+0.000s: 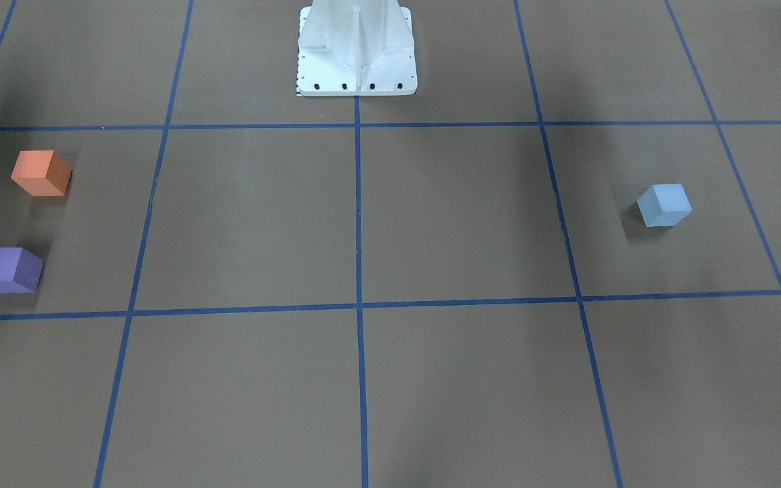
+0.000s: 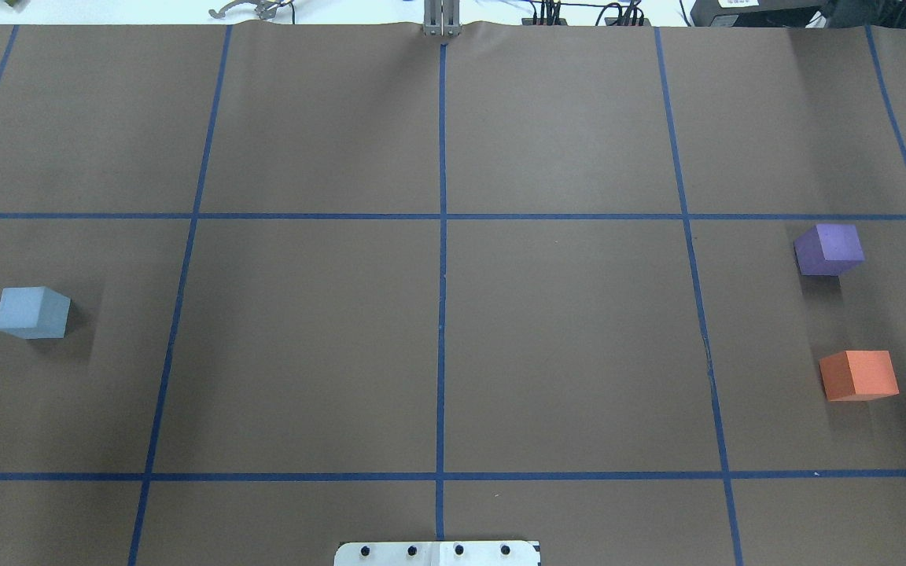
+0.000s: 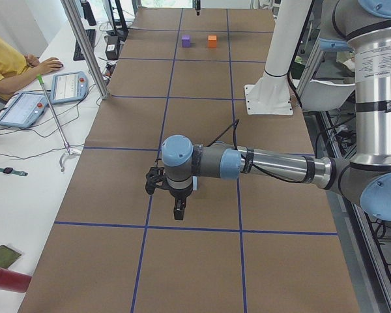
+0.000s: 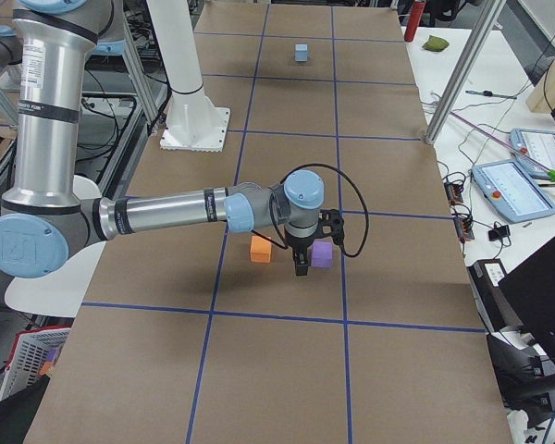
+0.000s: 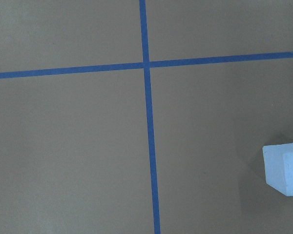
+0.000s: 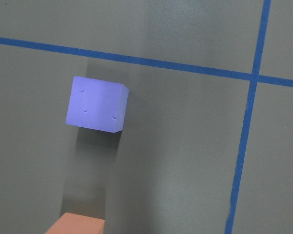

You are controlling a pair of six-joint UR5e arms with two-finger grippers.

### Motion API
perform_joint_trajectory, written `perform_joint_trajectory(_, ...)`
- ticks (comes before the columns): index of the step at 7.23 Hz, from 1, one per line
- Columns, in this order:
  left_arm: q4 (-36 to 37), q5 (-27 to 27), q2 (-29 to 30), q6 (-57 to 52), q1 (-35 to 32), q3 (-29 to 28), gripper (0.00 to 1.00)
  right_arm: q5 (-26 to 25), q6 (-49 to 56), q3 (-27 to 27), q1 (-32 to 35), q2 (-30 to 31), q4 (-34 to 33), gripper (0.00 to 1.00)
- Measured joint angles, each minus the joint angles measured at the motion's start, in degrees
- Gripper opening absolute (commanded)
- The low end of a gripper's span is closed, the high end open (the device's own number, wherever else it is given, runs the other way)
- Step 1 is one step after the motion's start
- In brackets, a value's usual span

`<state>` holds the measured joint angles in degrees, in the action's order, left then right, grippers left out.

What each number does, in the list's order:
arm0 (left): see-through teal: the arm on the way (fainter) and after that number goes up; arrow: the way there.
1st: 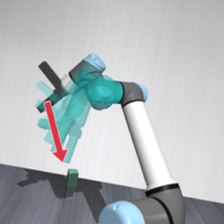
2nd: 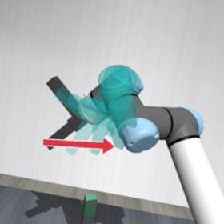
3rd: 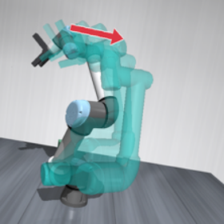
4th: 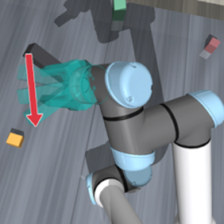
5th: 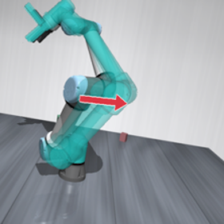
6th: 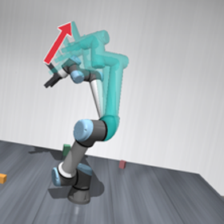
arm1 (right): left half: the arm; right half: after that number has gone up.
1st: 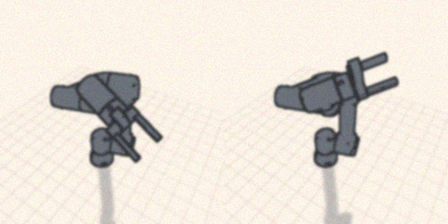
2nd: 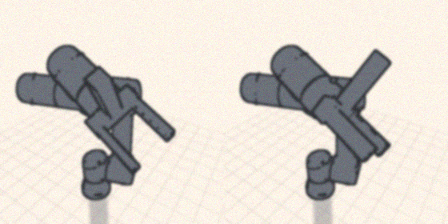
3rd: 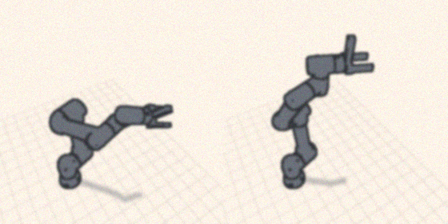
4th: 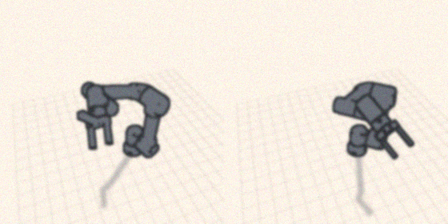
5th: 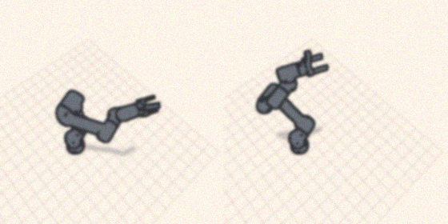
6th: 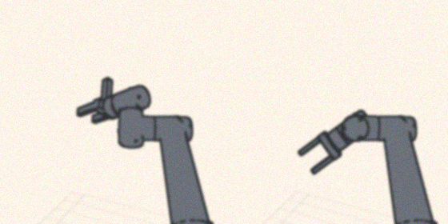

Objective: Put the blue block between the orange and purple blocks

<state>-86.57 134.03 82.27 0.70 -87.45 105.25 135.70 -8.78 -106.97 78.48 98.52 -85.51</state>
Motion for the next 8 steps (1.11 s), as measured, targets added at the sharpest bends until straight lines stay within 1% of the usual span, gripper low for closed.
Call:
perform_joint_trajectory(4,-1.86,1.78,-0.1,0.06,0.0,-1.05,1.0,0.0,-0.01,0.09,0.0,0.0,0.07,1.0)
perform_joint_trajectory(8,-2.08,2.08,-0.65,0.02,0.12,-1.9,1.0,0.06,0.0,0.1,0.0,0.0,0.07,1.0)
